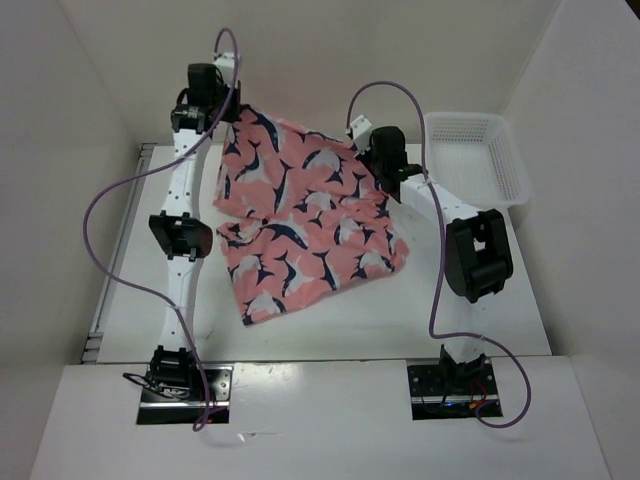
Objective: Fold and stack the shorts
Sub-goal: Fold the shorts
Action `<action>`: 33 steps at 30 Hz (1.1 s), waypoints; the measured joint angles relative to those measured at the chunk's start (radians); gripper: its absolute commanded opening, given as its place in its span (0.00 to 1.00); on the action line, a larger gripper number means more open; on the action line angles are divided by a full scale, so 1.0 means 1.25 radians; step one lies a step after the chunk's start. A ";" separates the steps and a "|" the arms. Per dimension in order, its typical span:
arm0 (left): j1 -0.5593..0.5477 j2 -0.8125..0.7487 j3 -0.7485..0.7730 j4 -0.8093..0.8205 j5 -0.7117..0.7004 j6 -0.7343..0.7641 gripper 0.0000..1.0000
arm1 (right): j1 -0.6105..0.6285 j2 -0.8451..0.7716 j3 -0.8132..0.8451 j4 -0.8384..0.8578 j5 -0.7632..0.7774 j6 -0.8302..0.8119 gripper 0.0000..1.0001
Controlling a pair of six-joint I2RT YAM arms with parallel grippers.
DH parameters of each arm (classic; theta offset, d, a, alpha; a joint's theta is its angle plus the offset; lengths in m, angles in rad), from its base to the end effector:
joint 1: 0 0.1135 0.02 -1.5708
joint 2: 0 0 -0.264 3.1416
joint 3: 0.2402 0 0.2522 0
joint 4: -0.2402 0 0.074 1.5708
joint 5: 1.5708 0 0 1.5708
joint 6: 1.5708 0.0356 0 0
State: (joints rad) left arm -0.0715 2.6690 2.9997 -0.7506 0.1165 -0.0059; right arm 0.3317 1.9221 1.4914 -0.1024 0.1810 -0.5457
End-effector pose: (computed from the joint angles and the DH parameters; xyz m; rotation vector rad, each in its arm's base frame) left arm 0.5654 -0.0446 0.3254 0.1405 1.9865 -0.1659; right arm 0.4298 0.1413 0.2582 -0.7963 1.9543 -0.3187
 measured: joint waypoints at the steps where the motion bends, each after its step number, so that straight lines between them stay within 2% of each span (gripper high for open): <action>1: 0.006 -0.017 0.032 -0.012 0.007 -0.001 0.00 | 0.000 0.000 0.008 0.018 0.003 -0.008 0.00; 6: 0.009 -0.092 0.105 -0.072 0.051 0.000 0.00 | 0.018 -0.015 0.004 0.046 0.028 -0.042 0.00; 12: 0.008 -0.104 0.104 -0.200 0.100 0.002 0.00 | 0.016 -0.098 -0.080 0.025 0.041 -0.077 0.00; 18: 0.000 -0.110 0.101 -0.355 0.116 0.002 0.00 | 0.014 -0.220 -0.162 -0.047 0.005 -0.119 0.00; 23: -0.007 -0.144 0.037 -0.414 0.122 0.002 0.00 | 0.013 -0.293 -0.218 -0.145 -0.068 -0.160 0.00; 28: -0.026 -0.252 -0.152 -0.430 0.142 0.002 0.00 | 0.013 -0.332 -0.280 -0.195 -0.107 -0.189 0.00; 33: -0.058 -0.345 -0.229 -0.426 0.200 0.002 0.00 | 0.013 -0.339 -0.318 -0.217 -0.128 -0.196 0.00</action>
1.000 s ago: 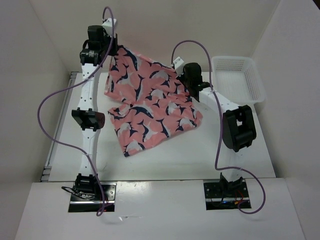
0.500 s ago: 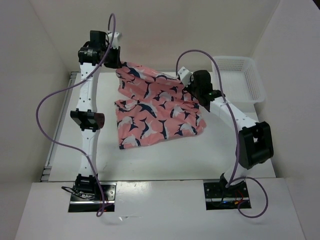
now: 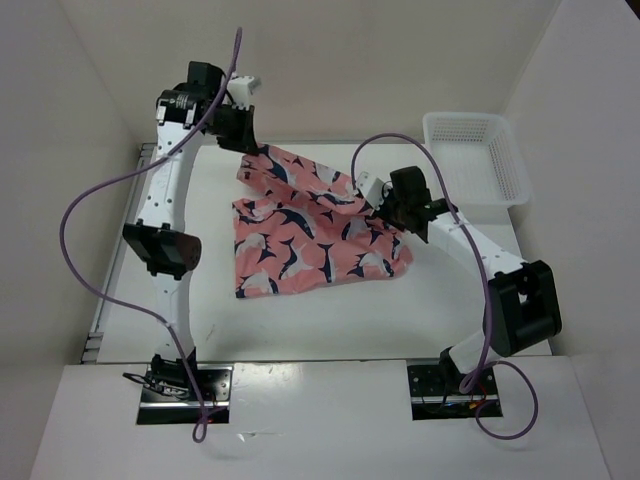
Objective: Fold and stack the shorts
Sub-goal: Fold the shorts
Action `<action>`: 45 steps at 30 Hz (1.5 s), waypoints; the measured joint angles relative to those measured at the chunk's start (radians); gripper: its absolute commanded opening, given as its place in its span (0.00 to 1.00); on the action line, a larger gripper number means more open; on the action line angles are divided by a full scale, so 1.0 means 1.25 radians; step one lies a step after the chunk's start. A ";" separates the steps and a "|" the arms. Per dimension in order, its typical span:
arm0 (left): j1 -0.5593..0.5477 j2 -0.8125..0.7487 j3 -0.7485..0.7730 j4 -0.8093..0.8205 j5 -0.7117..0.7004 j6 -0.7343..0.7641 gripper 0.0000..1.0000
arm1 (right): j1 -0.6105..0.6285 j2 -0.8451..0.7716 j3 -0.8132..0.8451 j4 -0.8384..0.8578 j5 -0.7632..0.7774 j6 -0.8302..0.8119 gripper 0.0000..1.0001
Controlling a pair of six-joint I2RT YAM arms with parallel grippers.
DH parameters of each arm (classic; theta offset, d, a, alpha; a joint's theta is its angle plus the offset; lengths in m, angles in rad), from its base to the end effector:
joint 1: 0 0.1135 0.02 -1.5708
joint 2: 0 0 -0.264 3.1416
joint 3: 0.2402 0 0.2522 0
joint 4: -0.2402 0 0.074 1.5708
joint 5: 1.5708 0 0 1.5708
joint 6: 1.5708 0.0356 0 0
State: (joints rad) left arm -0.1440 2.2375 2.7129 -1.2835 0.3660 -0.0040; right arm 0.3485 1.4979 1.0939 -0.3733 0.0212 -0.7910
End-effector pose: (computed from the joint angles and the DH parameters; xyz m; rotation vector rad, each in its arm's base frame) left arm 0.4412 -0.0769 0.4089 0.3400 2.3432 -0.5058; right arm 0.3083 0.1112 0.2588 -1.2646 1.9936 -0.2415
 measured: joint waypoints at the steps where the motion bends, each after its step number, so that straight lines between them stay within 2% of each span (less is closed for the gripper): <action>1: -0.004 -0.031 -0.029 0.004 0.020 0.000 0.00 | 0.000 0.000 -0.004 -0.002 -0.002 -0.001 0.00; 4: -0.018 -0.158 -0.190 0.063 0.071 0.001 0.00 | 0.000 0.000 -0.007 -0.007 -0.005 -0.002 0.00; 6: -0.019 -0.295 -0.404 0.157 0.081 0.001 0.00 | 0.000 -0.003 -0.007 -0.009 -0.006 -0.002 0.00; 8: -0.022 -0.460 -0.692 0.317 0.059 -0.001 0.00 | 0.000 -0.005 -0.008 -0.016 -0.008 -0.011 0.00; 10: -0.025 -0.604 -0.925 0.405 0.022 0.000 0.00 | 0.000 -0.008 -0.008 -0.042 -0.015 -0.030 0.00; 13: -0.032 -0.701 -1.086 0.458 -0.025 0.000 0.00 | 0.000 -0.012 -0.008 -0.092 -0.046 -0.063 0.00; 18: -0.027 -0.711 -1.218 0.543 -0.075 0.000 0.00 | 0.000 -0.012 -0.008 -0.184 -0.108 -0.122 0.00; 23: -0.025 -0.719 -1.376 0.555 -0.107 -0.001 0.00 | 0.008 -0.013 -0.034 -0.260 -0.141 -0.196 0.00; 27: -0.028 -0.721 -1.437 0.559 -0.121 -0.003 0.00 | 0.020 -0.013 -0.055 -0.324 -0.162 -0.244 0.00; 37: -0.049 -0.743 -1.486 0.560 -0.143 -0.003 0.00 | 0.054 -0.020 -0.059 -0.463 -0.194 -0.342 0.00; 44: -0.039 -0.747 -1.380 0.482 -0.136 -0.002 0.00 | 0.058 -0.022 0.012 -0.556 -0.197 -0.388 0.00; 45: -0.039 -0.752 -1.376 0.476 -0.133 -0.002 0.00 | 0.059 -0.023 0.014 -0.561 -0.198 -0.390 0.03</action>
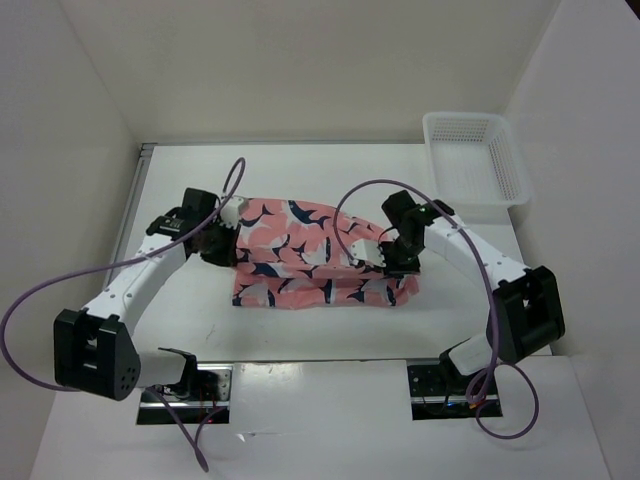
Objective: Fold and stack the shorts
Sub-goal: Fold the shorts
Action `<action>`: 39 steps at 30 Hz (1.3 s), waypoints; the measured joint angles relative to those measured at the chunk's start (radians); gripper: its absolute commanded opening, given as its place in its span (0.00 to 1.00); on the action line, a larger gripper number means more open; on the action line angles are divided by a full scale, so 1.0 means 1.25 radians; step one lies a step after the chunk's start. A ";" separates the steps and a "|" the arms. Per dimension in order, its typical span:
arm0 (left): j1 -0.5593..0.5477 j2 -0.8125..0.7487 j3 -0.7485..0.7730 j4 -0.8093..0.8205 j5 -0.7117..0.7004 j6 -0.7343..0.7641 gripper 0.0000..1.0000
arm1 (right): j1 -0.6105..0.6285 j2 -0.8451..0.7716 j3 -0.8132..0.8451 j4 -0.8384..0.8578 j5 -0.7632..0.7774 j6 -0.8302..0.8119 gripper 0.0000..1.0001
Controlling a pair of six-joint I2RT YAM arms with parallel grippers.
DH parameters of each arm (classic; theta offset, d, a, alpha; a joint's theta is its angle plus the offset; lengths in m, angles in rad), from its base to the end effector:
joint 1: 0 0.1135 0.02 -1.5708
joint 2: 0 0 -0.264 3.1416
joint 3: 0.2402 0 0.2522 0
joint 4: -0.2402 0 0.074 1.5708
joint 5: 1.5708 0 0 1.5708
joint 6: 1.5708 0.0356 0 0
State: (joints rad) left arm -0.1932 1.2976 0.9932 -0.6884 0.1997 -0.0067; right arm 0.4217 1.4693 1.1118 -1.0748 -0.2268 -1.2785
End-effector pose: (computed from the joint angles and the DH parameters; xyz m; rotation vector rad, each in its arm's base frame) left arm 0.2538 -0.0568 0.2603 0.3152 2.5486 -0.3320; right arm 0.2328 0.1132 0.2390 -2.2046 1.9057 0.2179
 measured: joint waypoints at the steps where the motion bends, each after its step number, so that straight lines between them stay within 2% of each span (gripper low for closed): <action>1: -0.004 -0.007 -0.005 -0.005 0.003 0.000 0.02 | 0.005 -0.001 -0.007 -0.001 -0.001 -0.002 0.08; 3: -0.012 -0.020 -0.033 -0.016 0.007 0.001 0.09 | 0.015 -0.006 -0.041 -0.002 0.000 -0.004 0.22; 4: -0.019 -0.026 -0.060 -0.021 0.005 0.001 0.13 | 0.022 -0.009 -0.067 -0.005 0.007 -0.007 0.40; 5: -0.021 -0.028 -0.088 -0.030 0.005 0.002 0.27 | 0.027 -0.012 -0.092 -0.013 0.010 -0.008 0.55; 6: -0.021 -0.028 -0.118 -0.041 -0.003 0.003 0.32 | 0.033 -0.013 -0.114 -0.023 0.015 -0.007 0.68; 7: -0.021 -0.028 -0.147 -0.050 -0.015 0.002 0.38 | 0.035 -0.016 -0.131 -0.033 0.021 -0.008 0.69; 8: -0.021 -0.028 -0.171 -0.060 -0.024 0.003 0.48 | 0.036 -0.016 -0.138 -0.042 0.025 -0.004 0.70; 9: -0.020 -0.028 -0.190 -0.072 -0.035 0.003 0.69 | 0.036 -0.016 -0.139 -0.047 0.026 0.001 0.70; 11: -0.020 -0.025 -0.200 -0.087 -0.046 0.004 0.76 | 0.036 -0.017 -0.123 -0.050 0.021 0.016 0.70; 15: -0.016 -0.019 -0.163 -0.089 -0.061 0.002 0.77 | 0.032 -0.012 0.015 -0.052 -0.036 0.071 0.65; 18: -0.005 -0.006 -0.059 -0.071 -0.047 0.002 0.71 | 0.005 0.007 0.163 -0.023 -0.150 0.139 0.57; 19: -0.003 -0.003 -0.023 -0.059 -0.038 0.002 0.71 | -0.008 0.011 0.194 -0.002 -0.183 0.171 0.41; 20: -0.002 0.002 0.018 -0.044 -0.025 0.002 0.70 | -0.018 0.013 0.209 0.023 -0.209 0.200 0.31; 21: -0.005 0.007 0.052 -0.020 -0.014 0.002 0.65 | -0.026 0.014 0.213 0.059 -0.228 0.248 0.21; 22: -0.013 0.013 0.078 0.010 -0.005 0.002 0.62 | -0.033 0.016 0.201 0.108 -0.235 0.303 0.06; 23: -0.024 0.023 0.096 0.034 0.005 0.001 0.60 | -0.036 0.018 0.178 0.163 -0.231 0.352 0.03; 25: -0.048 0.059 0.109 0.081 0.022 0.000 0.54 | -0.036 0.037 0.126 0.258 -0.211 0.435 0.01; 27: -0.071 0.112 0.098 0.117 0.039 0.002 0.53 | -0.036 0.070 0.071 0.342 -0.171 0.495 0.00; 32: -0.100 0.158 -0.030 0.130 0.088 0.002 0.53 | -0.036 0.142 -0.032 0.500 -0.040 0.617 0.00; 35: -0.101 0.159 -0.097 0.133 0.104 0.002 0.53 | -0.036 0.183 -0.051 0.585 0.044 0.676 0.02; 39: -0.101 0.186 -0.147 0.163 0.062 0.002 0.53 | -0.036 0.239 -0.050 0.701 0.158 0.754 0.02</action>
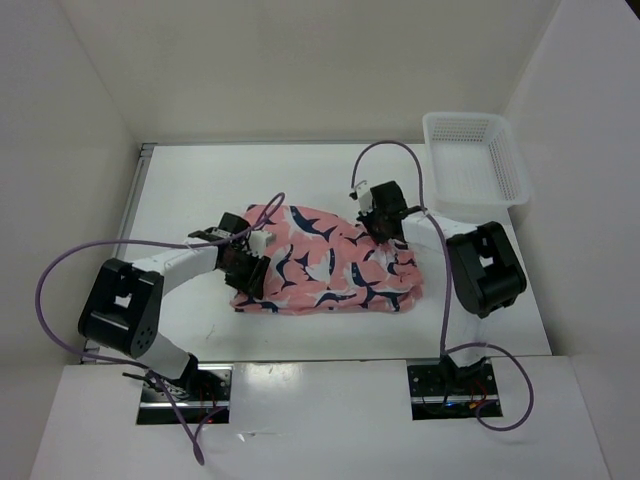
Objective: Fold and stack the shorts
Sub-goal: Fold the shorts
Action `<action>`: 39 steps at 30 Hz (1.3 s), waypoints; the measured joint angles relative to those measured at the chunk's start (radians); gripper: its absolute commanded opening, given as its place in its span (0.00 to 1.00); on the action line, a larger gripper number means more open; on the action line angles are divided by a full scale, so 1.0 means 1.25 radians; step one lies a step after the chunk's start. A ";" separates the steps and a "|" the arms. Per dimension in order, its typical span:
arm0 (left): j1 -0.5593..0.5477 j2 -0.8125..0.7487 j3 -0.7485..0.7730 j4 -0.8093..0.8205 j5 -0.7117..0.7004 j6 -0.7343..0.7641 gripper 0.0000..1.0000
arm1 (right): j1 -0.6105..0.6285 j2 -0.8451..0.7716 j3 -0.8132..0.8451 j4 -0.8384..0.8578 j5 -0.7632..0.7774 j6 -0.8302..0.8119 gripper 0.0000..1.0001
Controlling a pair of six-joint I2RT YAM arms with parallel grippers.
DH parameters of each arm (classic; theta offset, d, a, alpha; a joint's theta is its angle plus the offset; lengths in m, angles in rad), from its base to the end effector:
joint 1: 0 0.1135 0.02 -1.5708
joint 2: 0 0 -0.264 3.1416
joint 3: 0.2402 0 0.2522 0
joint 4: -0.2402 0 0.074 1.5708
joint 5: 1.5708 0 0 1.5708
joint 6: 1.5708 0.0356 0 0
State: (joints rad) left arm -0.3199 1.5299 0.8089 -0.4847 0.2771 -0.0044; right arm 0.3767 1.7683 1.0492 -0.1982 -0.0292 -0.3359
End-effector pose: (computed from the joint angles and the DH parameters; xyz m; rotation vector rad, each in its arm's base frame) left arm 0.2546 -0.0946 0.1595 0.5092 2.7436 -0.4670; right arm 0.3365 0.1342 0.1691 -0.8795 2.3277 0.0535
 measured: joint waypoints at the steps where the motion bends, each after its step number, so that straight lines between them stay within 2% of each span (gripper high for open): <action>1: 0.001 0.007 0.004 0.005 -0.001 -0.002 0.53 | 0.000 0.019 0.005 0.021 0.026 0.020 0.02; 7: 0.025 0.049 0.045 0.041 -0.035 -0.006 0.53 | 0.000 0.172 0.160 0.063 0.122 0.120 0.00; 12: 0.061 0.116 0.118 0.099 -0.092 -0.004 0.53 | 0.000 0.274 0.321 0.080 0.177 0.146 0.00; 15: 0.075 0.141 0.146 0.114 -0.115 -0.002 0.53 | 0.000 0.302 0.400 0.080 0.202 0.146 0.00; 18: 0.080 0.144 0.149 0.114 -0.113 -0.002 0.53 | 0.000 0.289 0.443 0.074 0.168 0.122 0.00; 22: 0.080 0.130 0.133 0.114 -0.099 0.000 0.55 | -0.002 0.207 0.425 -0.029 -0.002 0.037 0.00; 25: 0.080 0.109 0.108 0.114 -0.098 0.000 0.56 | 0.010 0.087 0.299 -0.092 -0.095 -0.053 0.00; 28: 0.080 0.095 0.093 0.116 -0.099 0.000 0.56 | 0.036 0.009 0.167 -0.146 -0.121 -0.120 0.00; 33: 0.080 0.088 0.084 0.119 -0.098 0.000 0.57 | 0.054 0.009 0.039 -0.204 -0.128 -0.181 0.00; 39: 0.080 0.086 0.083 0.119 -0.096 0.000 0.59 | 0.054 0.063 0.078 -0.178 -0.084 -0.172 0.00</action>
State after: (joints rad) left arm -0.2203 1.6379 0.9123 -0.3363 0.1574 -0.0044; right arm 0.4446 1.8469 1.1461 -0.4210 -0.1337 -0.5510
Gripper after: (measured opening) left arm 0.590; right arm 0.007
